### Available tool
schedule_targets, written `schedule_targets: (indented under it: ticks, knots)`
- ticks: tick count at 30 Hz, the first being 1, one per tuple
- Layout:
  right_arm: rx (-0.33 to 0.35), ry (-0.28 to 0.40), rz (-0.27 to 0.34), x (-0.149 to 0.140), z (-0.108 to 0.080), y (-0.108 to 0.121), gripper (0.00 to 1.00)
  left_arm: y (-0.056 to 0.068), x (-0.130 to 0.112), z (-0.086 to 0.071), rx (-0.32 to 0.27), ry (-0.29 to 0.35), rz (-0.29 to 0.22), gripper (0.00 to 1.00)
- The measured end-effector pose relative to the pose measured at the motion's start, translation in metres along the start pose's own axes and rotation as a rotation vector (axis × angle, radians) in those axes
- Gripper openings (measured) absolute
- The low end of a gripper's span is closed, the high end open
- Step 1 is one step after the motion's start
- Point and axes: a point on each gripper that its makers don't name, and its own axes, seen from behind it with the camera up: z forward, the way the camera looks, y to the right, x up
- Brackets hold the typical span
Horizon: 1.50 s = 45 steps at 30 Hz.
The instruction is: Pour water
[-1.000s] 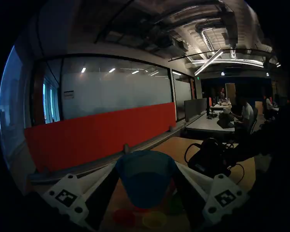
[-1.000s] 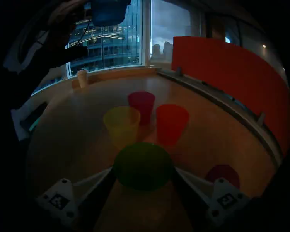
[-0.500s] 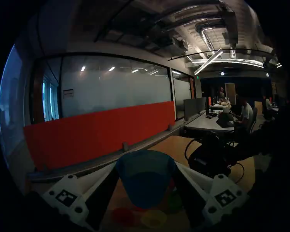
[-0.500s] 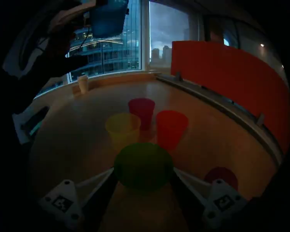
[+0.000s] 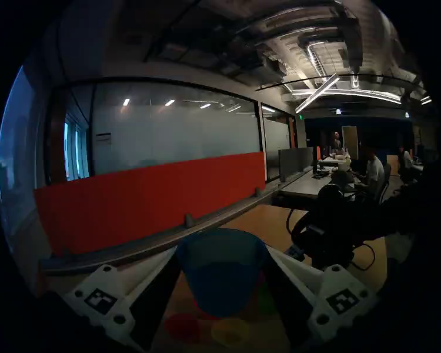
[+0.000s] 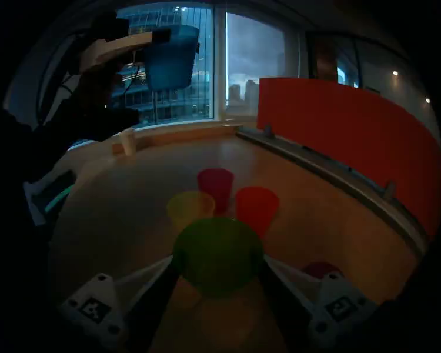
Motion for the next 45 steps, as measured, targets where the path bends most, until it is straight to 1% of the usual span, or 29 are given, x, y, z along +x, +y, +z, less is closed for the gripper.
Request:
schedule_targets:
  ticks: [6,15,27,33,40,45]
  knots:
    - [-0.017,0.034,0.002,0.009,-0.005,0.002,0.94,0.005,0.001,0.001,-0.007,-0.003,0.004,0.87]
    - [-0.031,0.086,0.001,0.018,-0.012,0.001,0.93,0.007,0.002,0.001,-0.011,0.000,0.005,0.87]
    - [-0.038,0.187,0.000,0.045,-0.020,-0.003,0.92,0.009,0.003,0.004,-0.020,0.007,-0.001,0.87]
    - [-0.042,0.240,0.010,0.059,-0.027,-0.002,0.92,0.011,0.003,0.005,-0.027,0.011,-0.007,0.87]
    - [-0.042,0.293,-0.009,0.075,-0.036,-0.005,0.91,0.016,0.005,0.006,-0.040,0.022,-0.012,0.87]
    - [-0.044,0.316,-0.019,0.083,-0.039,-0.007,0.91,0.017,0.007,0.009,-0.045,0.030,-0.018,0.87]
